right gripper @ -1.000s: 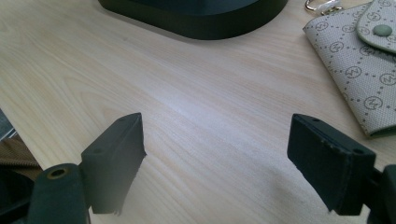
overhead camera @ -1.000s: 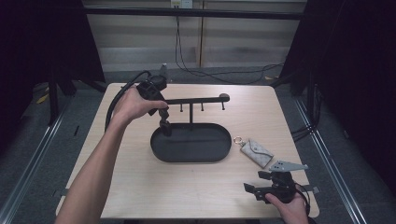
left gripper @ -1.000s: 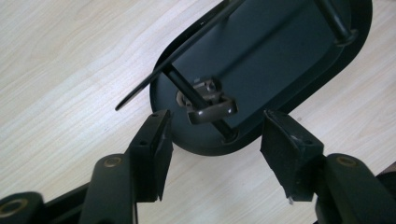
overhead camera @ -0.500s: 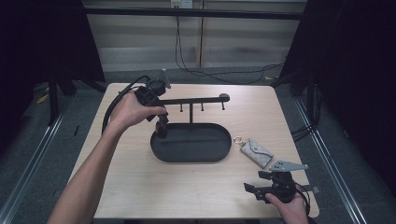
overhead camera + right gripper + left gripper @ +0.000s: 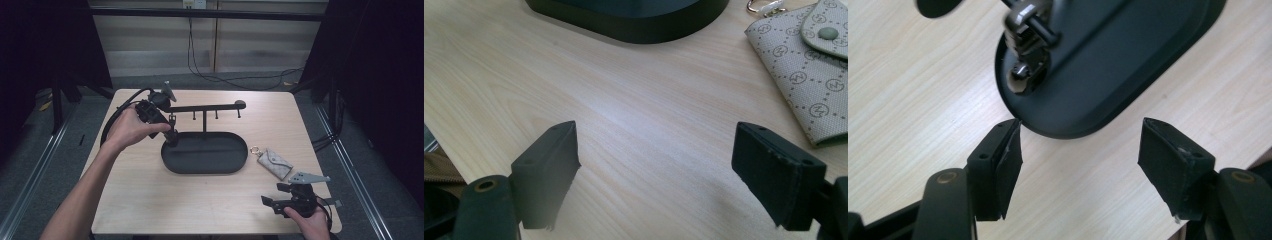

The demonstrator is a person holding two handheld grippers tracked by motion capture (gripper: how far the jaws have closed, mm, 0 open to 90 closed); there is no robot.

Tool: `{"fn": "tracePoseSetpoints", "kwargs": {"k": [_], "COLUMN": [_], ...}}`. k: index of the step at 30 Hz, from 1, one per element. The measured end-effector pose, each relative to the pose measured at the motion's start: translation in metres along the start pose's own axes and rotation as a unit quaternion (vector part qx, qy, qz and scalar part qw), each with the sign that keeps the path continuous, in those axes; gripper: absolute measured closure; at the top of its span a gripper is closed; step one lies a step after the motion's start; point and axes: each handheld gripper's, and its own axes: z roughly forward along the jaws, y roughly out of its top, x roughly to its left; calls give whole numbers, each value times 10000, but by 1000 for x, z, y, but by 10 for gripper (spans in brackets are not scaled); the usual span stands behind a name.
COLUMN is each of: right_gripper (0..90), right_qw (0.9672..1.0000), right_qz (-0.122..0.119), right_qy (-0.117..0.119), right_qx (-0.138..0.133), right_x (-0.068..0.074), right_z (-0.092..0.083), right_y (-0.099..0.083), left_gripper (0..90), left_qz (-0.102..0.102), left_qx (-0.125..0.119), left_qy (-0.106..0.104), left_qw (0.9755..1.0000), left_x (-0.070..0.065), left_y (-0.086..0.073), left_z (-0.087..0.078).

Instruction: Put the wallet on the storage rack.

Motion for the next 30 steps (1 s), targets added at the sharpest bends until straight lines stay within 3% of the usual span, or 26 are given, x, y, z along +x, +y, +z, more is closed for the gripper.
{"fn": "tracePoseSetpoints", "kwargs": {"k": [9,13,15,19,23,27,30], "right_gripper": [189,189,189,189,189,189,189], "right_qw": [10000,10000,10000,10000,10000,10000,10000], "right_qz": [34,-13,-12,-8,2,20,-5], "right_qy": [-45,-44,-35,-43,-48,-51,-56], "right_qx": [2,-4,-40,-2,-9,-18,-10], "right_x": [0,0,0,0,0,0,0], "right_z": [0,0,-1,0,0,-1,-1], "right_y": [1,0,0,0,0,0,0], "left_gripper": [324,282,249,226,245,219,222], "left_qz": [83,125,146,188,133,255,193], "left_qx": [-202,-274,-401,-424,-691,-728,-944], "left_qy": [-71,-152,-296,-334,-353,-448,-382], "left_qw": [9997,9994,9986,9984,9969,9960,9946], "left_x": [-8,-10,-11,-13,-17,-21,-22], "left_y": [-18,-27,-31,-37,-47,-56,-63], "left_z": [1,4,7,10,13,16,17]}}
